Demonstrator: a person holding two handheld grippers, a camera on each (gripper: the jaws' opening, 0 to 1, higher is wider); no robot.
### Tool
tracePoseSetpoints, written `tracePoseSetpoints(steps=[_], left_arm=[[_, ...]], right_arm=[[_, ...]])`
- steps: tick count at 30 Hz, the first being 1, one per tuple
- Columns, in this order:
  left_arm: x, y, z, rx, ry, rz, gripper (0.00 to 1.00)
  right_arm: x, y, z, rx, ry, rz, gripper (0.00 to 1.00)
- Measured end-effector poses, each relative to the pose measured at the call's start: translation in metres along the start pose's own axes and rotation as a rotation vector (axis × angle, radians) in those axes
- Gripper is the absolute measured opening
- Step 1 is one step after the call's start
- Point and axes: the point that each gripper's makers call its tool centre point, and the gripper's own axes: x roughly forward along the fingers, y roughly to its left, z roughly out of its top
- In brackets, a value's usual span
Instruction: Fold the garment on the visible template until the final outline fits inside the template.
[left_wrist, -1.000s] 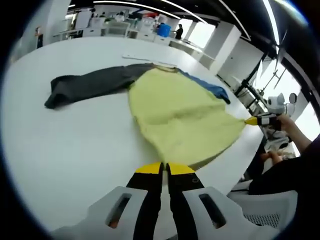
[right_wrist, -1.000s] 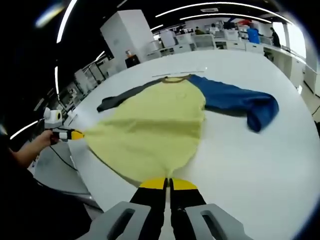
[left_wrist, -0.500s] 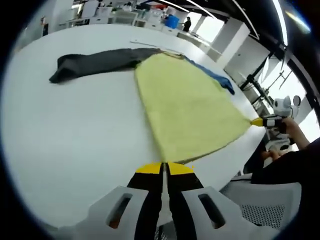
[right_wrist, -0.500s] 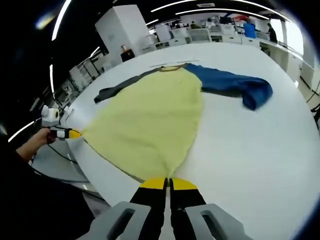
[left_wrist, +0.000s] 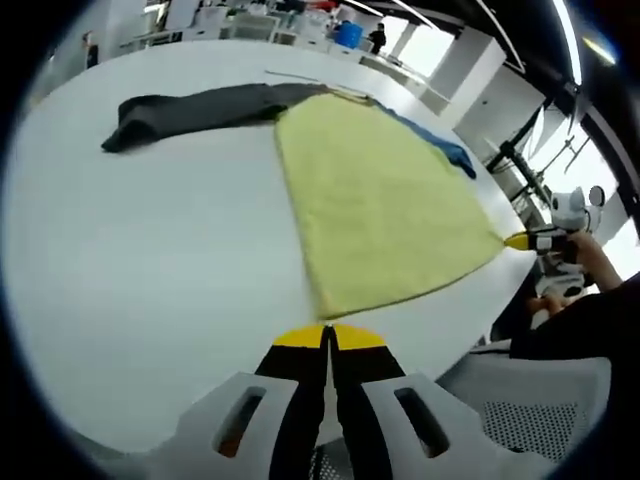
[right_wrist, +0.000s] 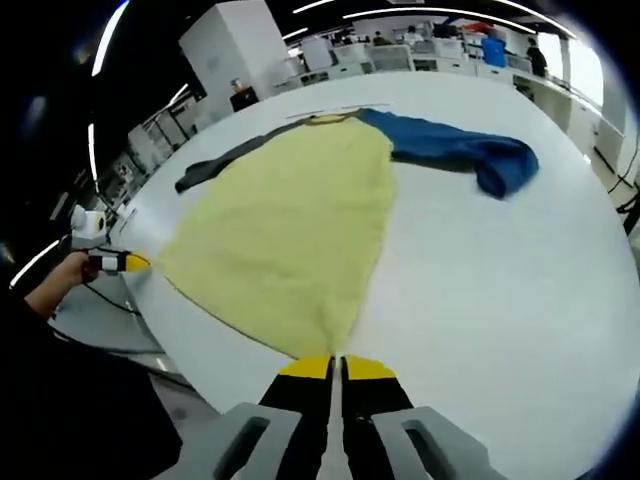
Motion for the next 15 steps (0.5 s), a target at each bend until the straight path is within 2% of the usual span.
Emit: tracePoseSetpoints(steps=[4, 6, 8, 11, 15], left_arm=[[-0.001, -0.002, 0.005, 0.000, -0.027, -0.009, 0.02], [-0.001, -0.002, 0.010, 0.005, -0.054, -0.012, 0.10], [-0.002, -0.004, 0.012, -0.010, -0.067, -0.025, 0.12], [-0.003, -0.004, 0.018, 0.013, -0.095, -0.026, 0.20], [-0.005, -0.008, 0.025, 0.034, -0.150, -0.040, 0.33]], right_arm=[[-0.006, -0.007, 0.013, 0.037, -0.064, -0.017, 0.21], [-0.009, -0.012, 0.021, 0.055, -0.110, -0.029, 0.28], [-0.013, -0.018, 0.032, 0.083, -0.161, -0.040, 0.35], [-0.018, -0.031, 0.046, 0.053, -0.226, -0.091, 0.48], [-0.020, -0.046, 0.057, 0.048, -0.252, -0.119, 0.55]])
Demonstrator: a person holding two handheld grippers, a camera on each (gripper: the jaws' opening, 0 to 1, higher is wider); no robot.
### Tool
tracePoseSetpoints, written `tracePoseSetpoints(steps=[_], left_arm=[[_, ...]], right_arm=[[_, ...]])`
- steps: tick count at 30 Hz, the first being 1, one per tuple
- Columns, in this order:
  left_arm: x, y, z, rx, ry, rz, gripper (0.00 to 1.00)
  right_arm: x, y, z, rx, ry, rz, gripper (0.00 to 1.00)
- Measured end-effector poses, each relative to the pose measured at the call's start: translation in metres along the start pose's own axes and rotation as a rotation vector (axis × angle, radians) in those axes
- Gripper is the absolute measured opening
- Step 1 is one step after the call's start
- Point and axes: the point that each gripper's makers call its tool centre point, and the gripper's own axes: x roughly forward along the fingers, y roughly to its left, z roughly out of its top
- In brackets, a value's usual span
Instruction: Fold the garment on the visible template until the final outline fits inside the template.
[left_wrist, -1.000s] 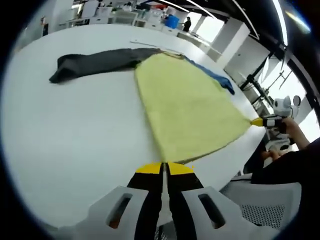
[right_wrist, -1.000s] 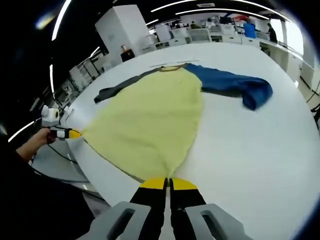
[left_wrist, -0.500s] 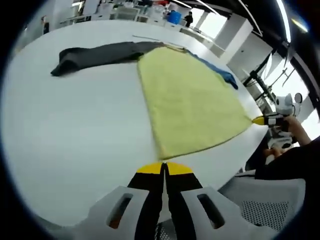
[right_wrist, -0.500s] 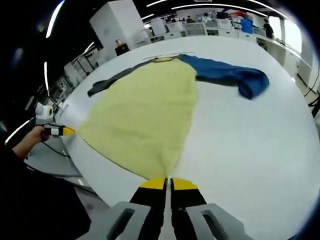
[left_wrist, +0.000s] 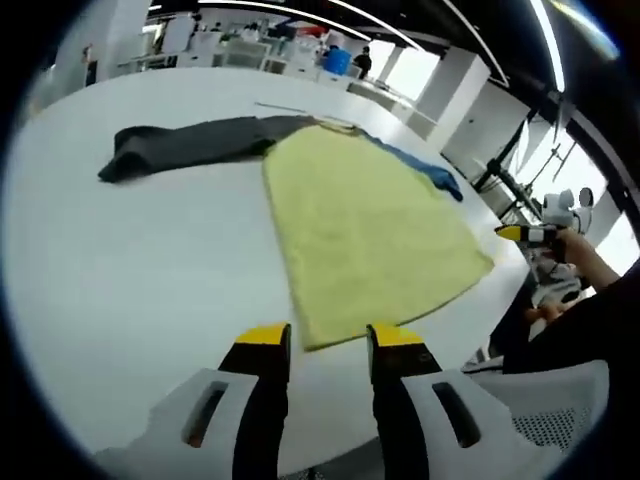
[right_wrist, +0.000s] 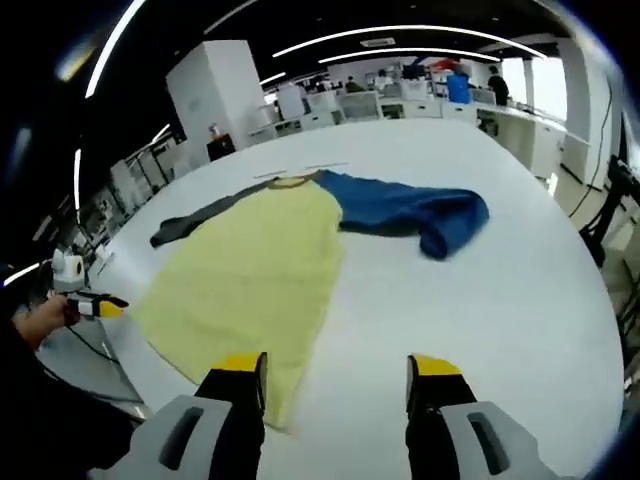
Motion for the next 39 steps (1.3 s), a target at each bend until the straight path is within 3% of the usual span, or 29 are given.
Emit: tracePoseSetpoints(steps=[12, 17, 20, 28, 39], left_arm=[[-0.001, -0.008, 0.011, 0.070, -0.051, -0.026, 0.60], [-0.001, -0.007, 0.019, 0.095, -0.087, -0.023, 0.66], [0.000, -0.008, 0.022, 0.103, -0.107, -0.024, 0.70], [-0.003, -0.012, 0.033, 0.158, -0.155, -0.026, 0.83], [-0.006, -0.021, 0.052, 0.235, -0.228, -0.045, 0.96]], right_arm=[[0.018, -0.051, 0.045, 0.078, -0.120, -0.088, 0.46], [0.026, -0.069, 0.069, 0.076, -0.193, -0.117, 0.43], [0.035, -0.077, 0.076, 0.071, -0.195, -0.135, 0.40], [0.062, -0.099, 0.079, 0.048, -0.163, -0.197, 0.32], [0.082, -0.116, 0.072, 0.023, -0.117, -0.262, 0.18]])
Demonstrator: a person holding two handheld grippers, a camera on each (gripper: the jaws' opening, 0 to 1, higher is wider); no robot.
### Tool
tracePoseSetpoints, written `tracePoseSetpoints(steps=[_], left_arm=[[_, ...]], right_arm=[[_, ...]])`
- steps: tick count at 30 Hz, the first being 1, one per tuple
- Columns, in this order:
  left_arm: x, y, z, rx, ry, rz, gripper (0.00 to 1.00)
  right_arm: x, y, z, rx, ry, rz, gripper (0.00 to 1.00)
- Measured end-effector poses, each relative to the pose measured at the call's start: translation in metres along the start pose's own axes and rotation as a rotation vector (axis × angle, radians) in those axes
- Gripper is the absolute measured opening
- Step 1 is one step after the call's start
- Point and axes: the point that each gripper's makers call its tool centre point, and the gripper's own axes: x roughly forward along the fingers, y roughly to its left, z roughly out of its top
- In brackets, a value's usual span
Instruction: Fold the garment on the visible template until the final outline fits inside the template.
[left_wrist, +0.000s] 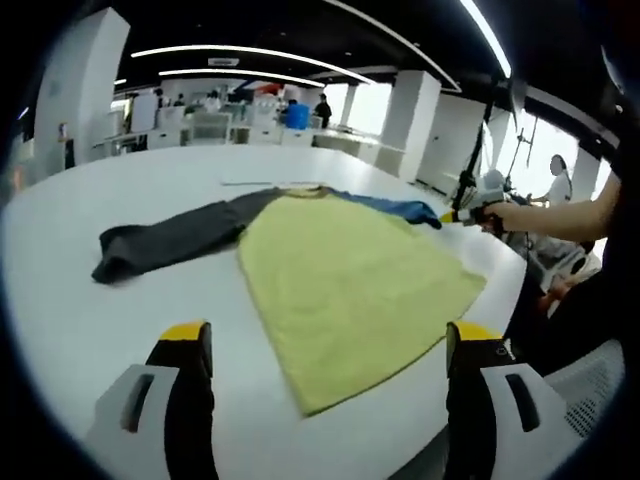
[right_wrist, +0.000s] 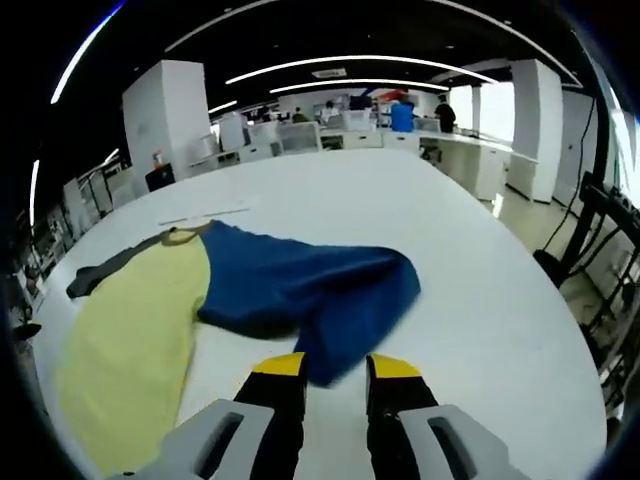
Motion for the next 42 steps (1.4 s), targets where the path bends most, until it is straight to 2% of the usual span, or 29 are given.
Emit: tracePoseSetpoints(steps=[5, 11, 16, 22, 28, 33, 37, 42], left_arm=[[0.000, -0.003, 0.010, 0.022, -0.046, -0.009, 0.99], [0.002, -0.004, 0.008, 0.016, -0.025, -0.011, 0.99], [0.000, -0.004, 0.010, -0.008, -0.030, -0.008, 0.99], [0.000, -0.002, 0.012, -0.004, -0.032, -0.007, 0.99], [0.001, 0.000, 0.018, -0.042, -0.058, -0.015, 0.99], [0.000, 0.000, 0.017, -0.040, -0.056, -0.014, 0.99], [-0.002, 0.001, 0.014, -0.044, -0.054, -0.011, 0.98], [-0.005, 0.003, 0.014, -0.052, -0.059, -0.003, 0.98]], right_arm=[[0.005, -0.003, -0.003, 0.016, 0.002, -0.018, 0.11], [0.001, 0.001, -0.006, 0.031, 0.000, -0.033, 0.01], [-0.004, 0.001, 0.001, 0.031, -0.018, -0.040, 0.00], [-0.014, -0.005, 0.018, 0.041, -0.057, -0.068, 0.00], [-0.018, -0.004, 0.047, -0.031, -0.098, -0.089, 0.00], [-0.013, 0.008, 0.069, -0.059, -0.135, -0.063, 0.00], [-0.004, 0.024, 0.083, -0.077, -0.158, -0.011, 0.00], [0.011, 0.045, 0.092, -0.108, -0.152, 0.053, 0.00]])
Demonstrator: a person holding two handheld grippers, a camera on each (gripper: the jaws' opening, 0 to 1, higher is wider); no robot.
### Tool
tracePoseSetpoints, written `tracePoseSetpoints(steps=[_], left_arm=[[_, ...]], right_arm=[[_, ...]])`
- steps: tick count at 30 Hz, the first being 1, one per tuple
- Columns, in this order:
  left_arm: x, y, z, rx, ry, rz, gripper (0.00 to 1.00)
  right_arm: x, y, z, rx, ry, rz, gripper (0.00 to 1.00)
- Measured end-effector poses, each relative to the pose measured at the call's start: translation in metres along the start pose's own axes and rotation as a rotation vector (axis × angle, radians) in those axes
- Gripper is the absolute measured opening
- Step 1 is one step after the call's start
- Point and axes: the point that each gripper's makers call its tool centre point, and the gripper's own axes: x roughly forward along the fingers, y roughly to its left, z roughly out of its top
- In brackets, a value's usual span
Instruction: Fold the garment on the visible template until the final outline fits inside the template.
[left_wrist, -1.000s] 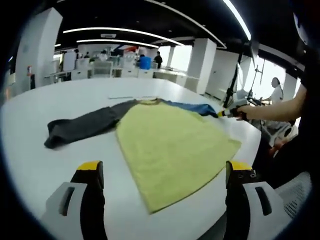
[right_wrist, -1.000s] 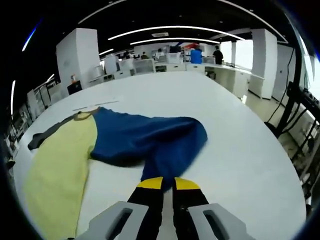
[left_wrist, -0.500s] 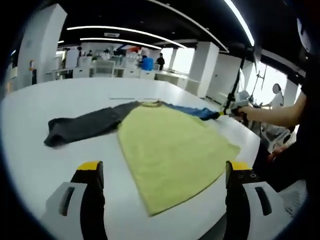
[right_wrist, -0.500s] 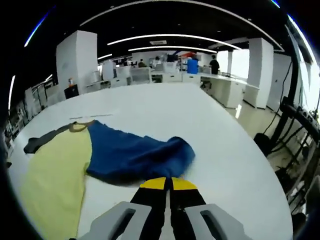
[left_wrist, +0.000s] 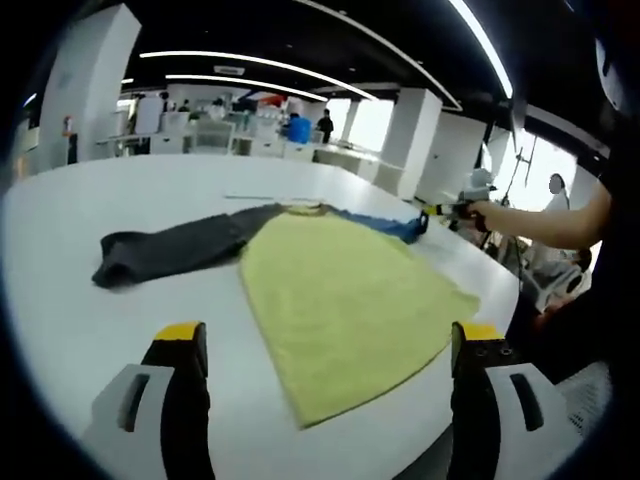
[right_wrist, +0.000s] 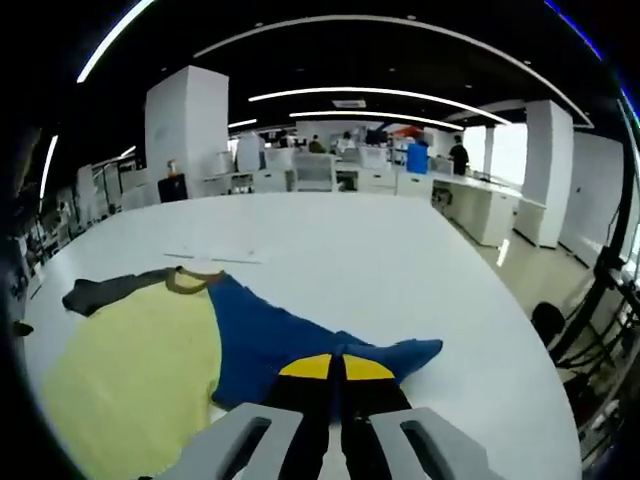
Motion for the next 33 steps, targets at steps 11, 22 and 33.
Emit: tracePoseSetpoints(steps=[11, 22, 33], left_arm=[[-0.006, 0.006, -0.002, -0.030, -0.008, 0.021, 0.99], [-0.007, 0.008, -0.002, -0.045, -0.011, 0.028, 0.99], [-0.007, 0.010, -0.003, -0.021, 0.004, 0.029, 0.99]], right_arm=[[0.028, 0.051, -0.022, -0.058, 0.076, 0.149, 0.00], [0.038, 0.062, -0.047, -0.104, 0.148, 0.195, 0.00], [0.022, 0.058, -0.038, -0.032, 0.128, 0.189, 0.22]])
